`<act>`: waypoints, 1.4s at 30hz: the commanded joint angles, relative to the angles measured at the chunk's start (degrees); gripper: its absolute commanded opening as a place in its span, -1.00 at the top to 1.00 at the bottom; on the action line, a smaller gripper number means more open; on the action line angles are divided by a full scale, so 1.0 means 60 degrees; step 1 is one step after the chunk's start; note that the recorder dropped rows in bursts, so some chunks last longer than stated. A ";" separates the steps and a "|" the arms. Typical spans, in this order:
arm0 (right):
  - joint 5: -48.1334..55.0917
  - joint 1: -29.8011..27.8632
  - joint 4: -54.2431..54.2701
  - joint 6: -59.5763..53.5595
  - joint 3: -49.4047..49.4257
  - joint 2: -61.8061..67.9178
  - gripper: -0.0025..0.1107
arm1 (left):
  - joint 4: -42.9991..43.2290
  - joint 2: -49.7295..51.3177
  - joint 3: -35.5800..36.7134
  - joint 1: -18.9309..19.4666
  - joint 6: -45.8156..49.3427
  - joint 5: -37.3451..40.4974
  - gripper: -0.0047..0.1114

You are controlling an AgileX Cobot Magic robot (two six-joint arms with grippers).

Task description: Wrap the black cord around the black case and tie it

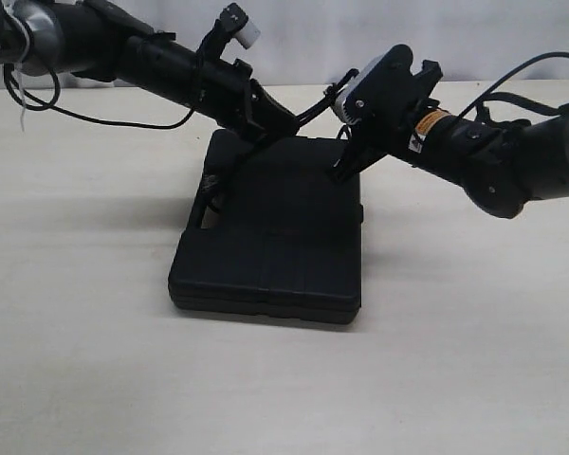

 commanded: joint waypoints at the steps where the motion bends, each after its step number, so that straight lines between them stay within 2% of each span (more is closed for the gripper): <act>1: -0.0005 -0.0032 -0.0336 0.0133 0.0048 -0.0004 0.89 | 0.0246 0.0008 0.0007 -0.0001 0.0054 0.0014 0.92; 6: -0.0091 -0.0032 -0.0337 0.0133 0.0048 -0.0004 0.89 | 0.0890 0.0044 0.0007 -0.0019 0.0034 0.0034 0.92; 12: -0.0115 -0.0032 -0.0337 0.0133 0.0048 -0.0004 0.89 | 0.0070 0.0044 0.0007 -0.0019 0.0058 0.0149 0.86; 14: -0.0112 -0.0032 -0.0337 0.0162 0.0048 -0.0004 0.89 | -0.0120 0.0044 0.0007 -0.0019 0.0100 0.0258 0.72; 20: -0.0078 -0.0032 -0.0337 0.0182 0.0048 -0.0004 0.89 | 0.0164 0.0044 0.0007 -0.0019 0.0121 0.0464 0.06; 22: -0.0060 -0.0032 -0.0337 0.0182 0.0048 -0.0004 0.89 | 0.0178 0.0044 0.0007 -0.0019 0.0121 0.0484 -0.06; 30: -0.0041 -0.0032 -0.0337 0.0163 0.0048 -0.0004 0.89 | -0.0104 -0.0299 -0.0010 0.0014 0.0341 0.1449 -0.08; 34: -0.0059 -0.0032 -0.0337 0.0163 0.0048 -0.0004 0.89 | -0.0007 -0.0286 0.0008 -0.0022 0.0445 0.0412 -0.07; 42: -0.0059 -0.0032 -0.0337 0.0163 0.0048 -0.0004 0.89 | 0.0157 0.0227 0.0008 -0.0076 0.0592 -0.0479 -0.07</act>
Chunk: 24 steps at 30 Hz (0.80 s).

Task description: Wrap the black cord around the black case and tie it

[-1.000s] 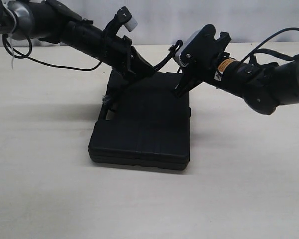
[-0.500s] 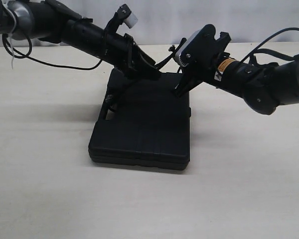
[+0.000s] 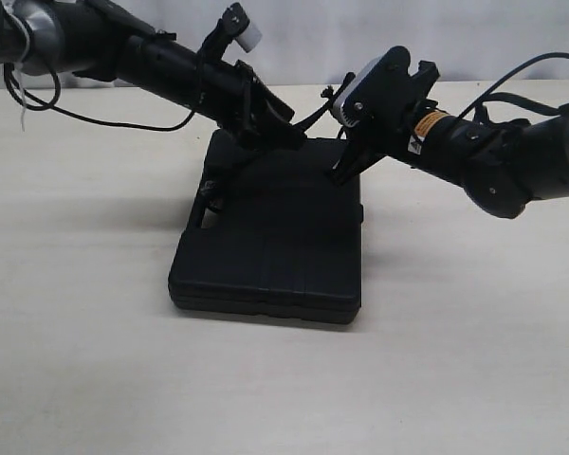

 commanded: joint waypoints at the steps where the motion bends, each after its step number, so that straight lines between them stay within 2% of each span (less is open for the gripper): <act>1: -0.0078 -0.0032 -0.0087 0.0022 0.0048 -0.0004 0.89 | 0.0036 0.0181 0.0008 -0.0100 0.0091 -0.0666 -0.07; 3: -0.0097 -0.0032 -0.0087 0.0022 0.0034 -0.0004 0.88 | 0.0061 0.0181 0.0008 -0.0133 0.0091 -0.0735 -0.06; 5: -0.0079 -0.0032 -0.0087 0.0022 -0.0009 -0.0004 0.87 | 0.0042 0.0181 0.0008 -0.0133 0.0091 -0.0735 0.05; 6: -0.0079 -0.0032 -0.0087 0.0022 -0.0009 -0.0004 0.77 | 0.0042 0.0181 0.0008 -0.0157 0.0091 -0.0790 0.26; 11: -0.0062 -0.0032 -0.0087 0.0022 -0.0009 -0.0004 0.41 | 0.0084 0.0181 0.0008 -0.0227 0.0054 -0.0836 0.75; 12: -0.0083 -0.0032 -0.0087 0.0022 -0.0009 -0.0004 0.32 | 0.0083 0.0222 0.0008 -0.0291 0.0054 -0.0713 0.91; 16: 0.0134 -0.0032 0.0210 0.0022 -0.0009 -0.0004 0.28 | 0.0654 0.0290 0.0008 -0.0500 0.0089 -0.0936 0.92; 19: 0.0745 -0.0032 0.0888 -0.0267 -0.0009 -0.0122 0.28 | 0.0712 0.0290 0.0008 -0.0516 0.0089 -0.0957 0.92; 24: 0.1580 -0.0032 0.0950 0.0099 -0.0009 -0.0808 0.28 | 0.0712 0.0290 0.0008 -0.0516 0.0089 -0.0957 0.92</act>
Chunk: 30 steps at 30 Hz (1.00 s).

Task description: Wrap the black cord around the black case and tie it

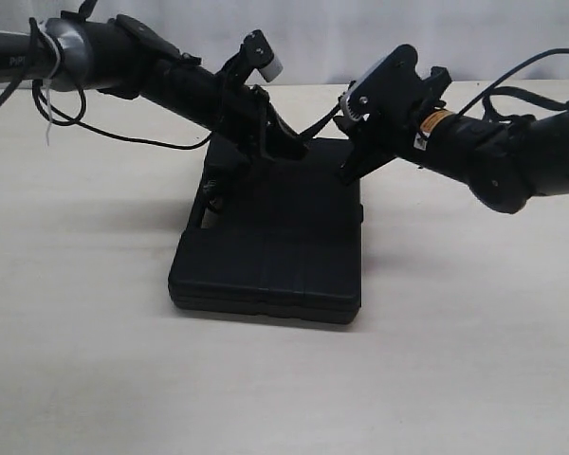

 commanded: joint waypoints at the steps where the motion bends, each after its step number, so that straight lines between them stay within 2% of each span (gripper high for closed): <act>1: 0.0707 -0.0032 0.0179 0.0327 -0.0009 -0.0667 0.28 | 0.0007 0.0009 0.0008 -0.0026 0.0019 -0.0070 0.92; 8: 0.3148 -0.0050 0.1515 0.0480 -0.0009 -0.1184 0.28 | 0.0007 0.0009 0.0008 -0.0026 0.0019 -0.0070 0.92; 13: 0.2814 -0.0050 0.1515 0.0550 -0.0029 -0.0853 0.28 | 0.0007 0.0009 0.0008 -0.0026 0.0019 -0.0070 0.92; 21: 0.3258 -0.0028 0.1515 0.0741 -0.0500 -0.0298 0.28 | 0.0007 0.0009 0.0008 -0.0026 0.0019 -0.0070 0.92; 25: 0.4146 -0.0028 0.1515 0.0741 -0.0802 -0.0485 0.28 | 0.0009 0.0009 0.0008 -0.0026 0.0019 -0.0053 0.92; 30: 0.4353 0.0088 0.1618 0.0741 -0.0824 -0.1102 0.28 | 0.0037 0.0009 0.0008 -0.0026 0.0019 -0.0053 0.92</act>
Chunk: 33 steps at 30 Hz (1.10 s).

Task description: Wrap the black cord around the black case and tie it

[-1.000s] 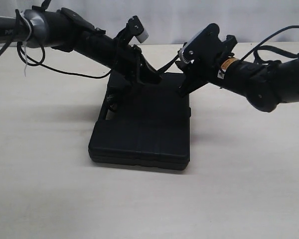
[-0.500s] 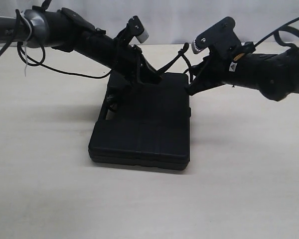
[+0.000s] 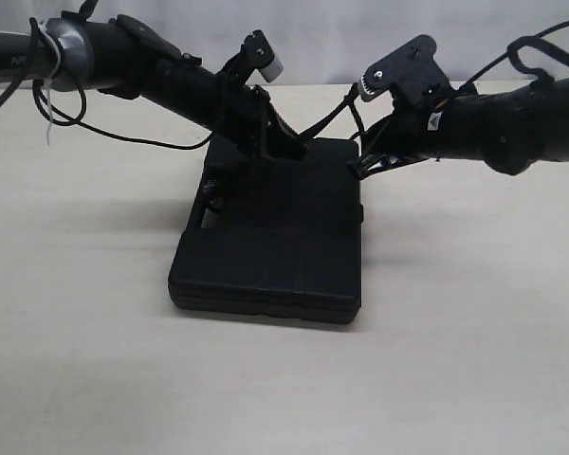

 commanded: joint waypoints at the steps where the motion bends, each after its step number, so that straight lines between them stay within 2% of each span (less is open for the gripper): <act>1: 0.0260 0.0171 0.0149 0.0087 -0.0086 -0.0561 0.28 | 0.0003 0.0009 0.0008 -0.0026 0.0019 -0.0018 0.92; 3: 0.0483 0.0239 0.0167 0.0163 -0.0086 -0.0723 0.22 | 0.0003 0.0009 0.0008 -0.0026 0.0019 -0.0018 0.92; 7: 0.0820 0.0332 0.0189 0.0335 -0.0105 -0.0779 -0.10 | 0.0003 0.0009 0.0008 -0.0026 0.0019 -0.0018 0.92; 11: 0.0898 0.0382 0.0436 0.0390 -0.0105 -0.0526 -0.09 | 0.0003 0.0009 0.0008 -0.0026 0.0019 -0.0018 0.92; 18: -0.0132 0.0382 0.0436 0.0390 -0.0362 0.0610 -0.08 | 0.0003 0.0009 0.0008 -0.0026 0.0019 0.0001 0.92; 21: -0.0198 0.0382 0.0571 0.0271 -0.0599 0.0927 0.13 | 0.0003 0.0009 0.0008 -0.0026 0.0019 0.0001 0.92; 27: -0.0629 0.0422 0.0571 -0.0318 -0.0607 0.1105 0.83 | 0.0003 0.0009 0.0008 -0.0026 0.0019 0.0077 0.92; 29: -0.0648 0.0422 0.0571 -0.0553 -0.0607 0.1000 0.88 | 0.0065 0.0009 0.0008 -0.0026 0.0389 0.0556 0.92; 33: -0.0647 0.0422 0.0547 -0.1011 -0.0607 0.0978 0.88 | 0.0065 0.0009 0.0008 -0.0026 0.0518 0.0656 0.92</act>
